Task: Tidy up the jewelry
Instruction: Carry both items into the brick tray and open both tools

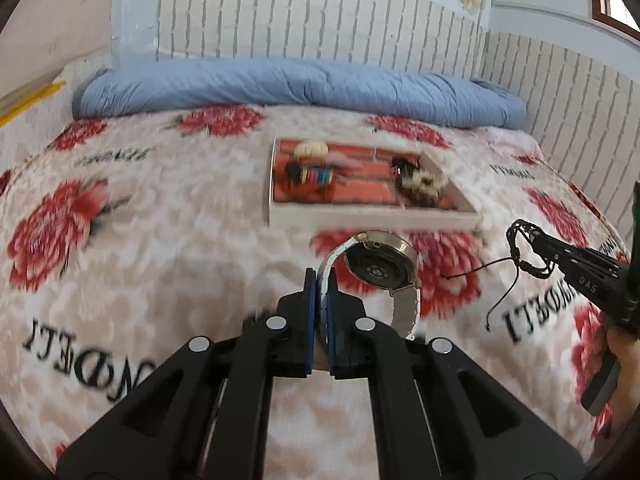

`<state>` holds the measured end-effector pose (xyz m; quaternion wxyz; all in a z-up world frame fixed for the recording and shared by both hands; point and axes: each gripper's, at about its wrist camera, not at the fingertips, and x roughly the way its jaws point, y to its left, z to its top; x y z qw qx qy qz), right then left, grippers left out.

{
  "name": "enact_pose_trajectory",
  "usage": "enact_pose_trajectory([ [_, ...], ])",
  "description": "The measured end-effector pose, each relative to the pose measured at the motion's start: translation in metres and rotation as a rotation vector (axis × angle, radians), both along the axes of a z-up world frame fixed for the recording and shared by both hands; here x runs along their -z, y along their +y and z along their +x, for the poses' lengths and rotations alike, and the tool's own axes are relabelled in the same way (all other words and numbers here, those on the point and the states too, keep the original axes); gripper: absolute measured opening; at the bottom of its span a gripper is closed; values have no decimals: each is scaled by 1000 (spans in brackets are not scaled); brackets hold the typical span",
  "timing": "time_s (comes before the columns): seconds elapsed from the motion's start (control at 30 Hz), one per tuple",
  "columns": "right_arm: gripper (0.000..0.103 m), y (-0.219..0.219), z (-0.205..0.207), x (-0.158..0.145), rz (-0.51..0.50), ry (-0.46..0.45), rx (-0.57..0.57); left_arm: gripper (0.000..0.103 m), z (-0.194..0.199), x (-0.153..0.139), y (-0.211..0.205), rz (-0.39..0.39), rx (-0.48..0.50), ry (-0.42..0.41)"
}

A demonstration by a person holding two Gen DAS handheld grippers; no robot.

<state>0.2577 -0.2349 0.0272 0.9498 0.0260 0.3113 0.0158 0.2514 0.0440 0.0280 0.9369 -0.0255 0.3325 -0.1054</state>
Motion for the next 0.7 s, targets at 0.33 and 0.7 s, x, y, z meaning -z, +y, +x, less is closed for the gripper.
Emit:
enact_pose_trajectory([
  [0.33,12,-8,73,-23,-12,-79,36,3,87,-15,-32,13,-37,-47],
  [0.7,12,-6,146,11,-21,-106,72,5,170,0,-68,34,-73,-88],
])
